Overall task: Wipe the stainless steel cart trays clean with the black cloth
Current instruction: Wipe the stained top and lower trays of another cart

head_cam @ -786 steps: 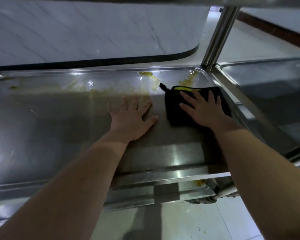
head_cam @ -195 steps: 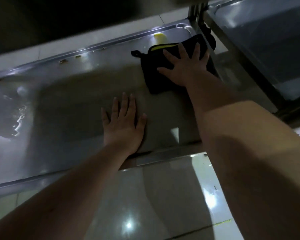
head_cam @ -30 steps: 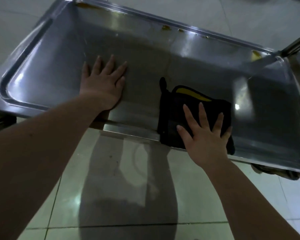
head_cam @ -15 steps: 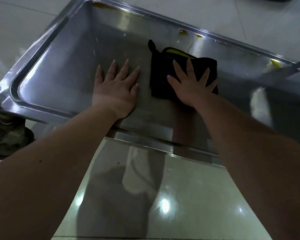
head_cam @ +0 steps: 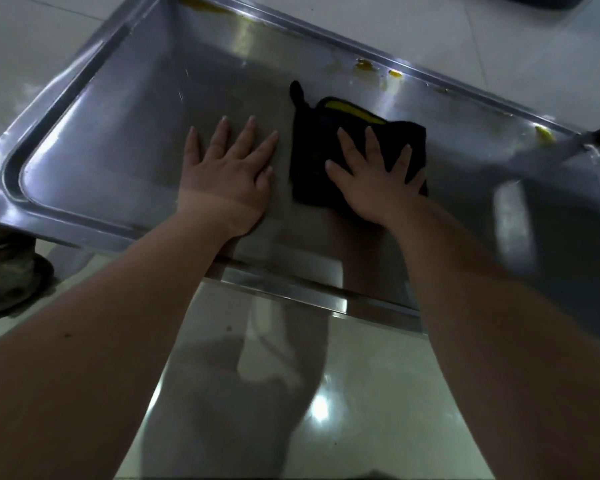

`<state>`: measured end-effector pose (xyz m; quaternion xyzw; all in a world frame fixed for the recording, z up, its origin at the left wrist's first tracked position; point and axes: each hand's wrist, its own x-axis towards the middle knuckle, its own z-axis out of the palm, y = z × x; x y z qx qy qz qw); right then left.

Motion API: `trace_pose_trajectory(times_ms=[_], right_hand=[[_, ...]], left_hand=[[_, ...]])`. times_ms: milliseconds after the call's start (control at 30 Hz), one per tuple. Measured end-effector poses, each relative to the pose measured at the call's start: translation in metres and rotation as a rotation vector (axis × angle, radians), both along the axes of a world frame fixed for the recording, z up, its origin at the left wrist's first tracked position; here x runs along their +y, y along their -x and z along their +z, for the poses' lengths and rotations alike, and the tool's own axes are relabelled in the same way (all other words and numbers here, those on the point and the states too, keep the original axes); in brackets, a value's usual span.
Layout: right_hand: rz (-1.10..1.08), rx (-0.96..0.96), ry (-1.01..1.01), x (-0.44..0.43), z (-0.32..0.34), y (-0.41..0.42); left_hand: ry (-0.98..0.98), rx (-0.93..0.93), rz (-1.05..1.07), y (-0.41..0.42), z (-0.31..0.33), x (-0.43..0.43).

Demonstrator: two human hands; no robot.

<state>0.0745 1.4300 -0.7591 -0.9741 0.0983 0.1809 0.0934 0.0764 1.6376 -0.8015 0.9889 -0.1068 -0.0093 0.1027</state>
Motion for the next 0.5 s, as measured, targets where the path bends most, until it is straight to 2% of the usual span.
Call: trace_pose_trajectory(times_ms=[167, 267, 367, 500], right_hand=[[0.030, 0.067, 0.040, 0.022, -0.003, 0.108], [0.041, 0.040, 0.073, 0.033, -0.003, 0.139], [0.031, 0.001, 0.093, 0.028, -0.007, 0.117], [-0.031, -0.059, 0.058, 0.010, -0.009, 0.033]], left_hand=[[0.004, 0.010, 0.003, 0.001, 0.001, 0.001], [0.027, 0.002, 0.017, 0.002, 0.002, 0.001], [0.016, -0.002, 0.015, 0.004, 0.002, 0.000], [0.006, 0.010, 0.012, 0.004, 0.002, 0.001]])
